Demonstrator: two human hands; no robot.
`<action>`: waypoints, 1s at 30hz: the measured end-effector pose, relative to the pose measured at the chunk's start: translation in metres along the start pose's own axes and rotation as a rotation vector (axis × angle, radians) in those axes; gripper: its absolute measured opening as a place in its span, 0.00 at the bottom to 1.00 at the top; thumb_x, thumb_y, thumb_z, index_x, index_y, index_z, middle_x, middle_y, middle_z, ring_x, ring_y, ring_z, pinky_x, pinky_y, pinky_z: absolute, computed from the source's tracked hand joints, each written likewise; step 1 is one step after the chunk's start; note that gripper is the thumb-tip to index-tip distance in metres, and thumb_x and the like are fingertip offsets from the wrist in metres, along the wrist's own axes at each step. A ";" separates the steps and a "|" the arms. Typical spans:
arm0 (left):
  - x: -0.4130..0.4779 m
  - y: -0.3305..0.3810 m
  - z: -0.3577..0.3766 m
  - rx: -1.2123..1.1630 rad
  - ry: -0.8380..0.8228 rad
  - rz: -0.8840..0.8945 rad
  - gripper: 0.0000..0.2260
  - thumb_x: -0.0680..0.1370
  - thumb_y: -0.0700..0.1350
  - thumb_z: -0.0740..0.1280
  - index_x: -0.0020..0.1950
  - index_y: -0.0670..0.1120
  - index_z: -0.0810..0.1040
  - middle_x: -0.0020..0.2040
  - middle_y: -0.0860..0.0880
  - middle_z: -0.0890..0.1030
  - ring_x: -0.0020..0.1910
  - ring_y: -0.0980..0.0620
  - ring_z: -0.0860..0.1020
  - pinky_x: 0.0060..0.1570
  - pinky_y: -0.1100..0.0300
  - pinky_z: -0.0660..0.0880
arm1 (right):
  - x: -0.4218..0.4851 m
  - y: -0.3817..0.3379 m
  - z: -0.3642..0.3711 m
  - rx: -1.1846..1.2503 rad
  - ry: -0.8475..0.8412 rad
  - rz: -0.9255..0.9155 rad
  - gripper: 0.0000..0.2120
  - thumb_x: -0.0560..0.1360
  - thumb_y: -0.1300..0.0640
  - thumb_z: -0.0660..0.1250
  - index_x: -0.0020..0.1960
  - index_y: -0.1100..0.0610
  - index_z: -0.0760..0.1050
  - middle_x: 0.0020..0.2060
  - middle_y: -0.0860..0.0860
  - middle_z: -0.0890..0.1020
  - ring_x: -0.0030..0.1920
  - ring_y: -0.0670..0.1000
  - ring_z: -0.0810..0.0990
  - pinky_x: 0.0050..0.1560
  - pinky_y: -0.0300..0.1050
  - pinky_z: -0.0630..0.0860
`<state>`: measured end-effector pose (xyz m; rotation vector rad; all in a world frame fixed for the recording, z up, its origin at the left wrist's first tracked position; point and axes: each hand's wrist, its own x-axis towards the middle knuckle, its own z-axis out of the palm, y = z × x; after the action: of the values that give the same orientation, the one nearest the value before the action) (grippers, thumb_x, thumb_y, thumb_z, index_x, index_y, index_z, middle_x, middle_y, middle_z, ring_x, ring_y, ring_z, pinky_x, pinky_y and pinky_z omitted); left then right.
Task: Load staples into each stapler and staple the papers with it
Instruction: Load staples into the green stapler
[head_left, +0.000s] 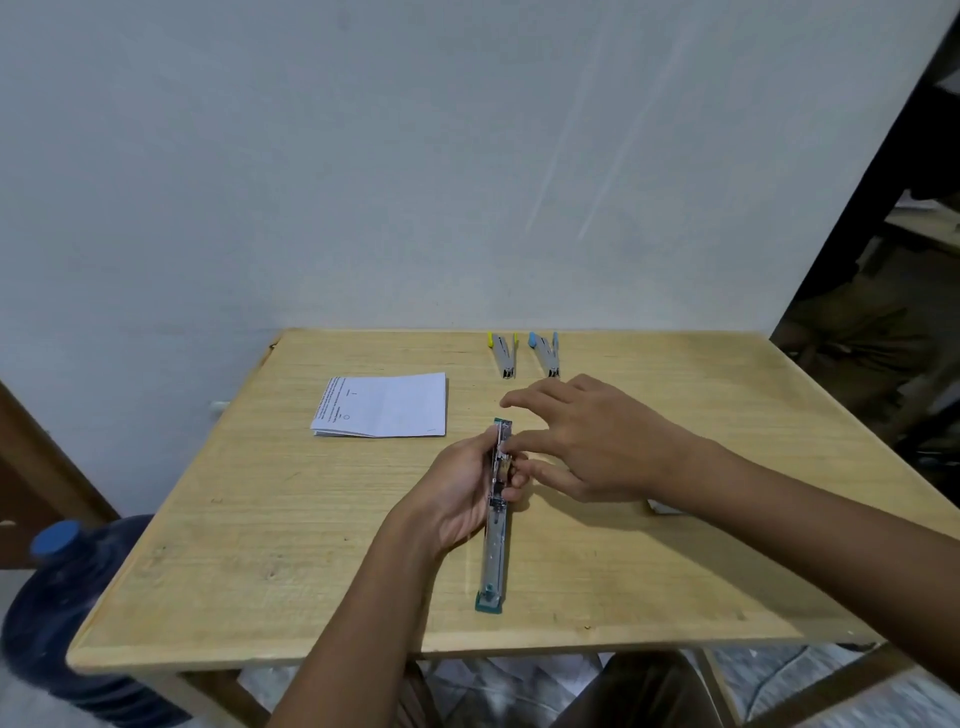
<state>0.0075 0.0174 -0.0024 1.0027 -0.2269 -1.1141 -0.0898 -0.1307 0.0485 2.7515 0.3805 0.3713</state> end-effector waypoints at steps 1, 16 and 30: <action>0.000 0.000 0.000 0.001 0.001 0.002 0.12 0.85 0.46 0.53 0.52 0.39 0.71 0.34 0.41 0.75 0.28 0.51 0.72 0.25 0.62 0.66 | 0.000 -0.002 0.002 -0.017 0.009 0.024 0.18 0.79 0.42 0.57 0.59 0.45 0.81 0.64 0.52 0.78 0.61 0.54 0.78 0.50 0.51 0.76; 0.003 -0.002 -0.001 -0.040 -0.015 -0.032 0.13 0.85 0.48 0.53 0.55 0.40 0.70 0.35 0.42 0.74 0.29 0.51 0.71 0.25 0.62 0.67 | -0.006 -0.006 0.008 0.194 0.025 0.112 0.19 0.81 0.42 0.53 0.63 0.44 0.78 0.66 0.51 0.75 0.64 0.52 0.75 0.53 0.51 0.76; 0.008 -0.004 -0.005 -0.085 0.001 -0.046 0.13 0.85 0.49 0.52 0.56 0.39 0.68 0.37 0.42 0.73 0.30 0.50 0.71 0.26 0.60 0.68 | -0.012 -0.050 0.027 0.885 0.369 0.494 0.05 0.74 0.57 0.73 0.50 0.53 0.83 0.42 0.42 0.84 0.44 0.43 0.82 0.45 0.47 0.80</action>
<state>0.0110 0.0133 -0.0107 0.9375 -0.1548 -1.1559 -0.1041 -0.0970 0.0038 3.6341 -0.1122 1.0594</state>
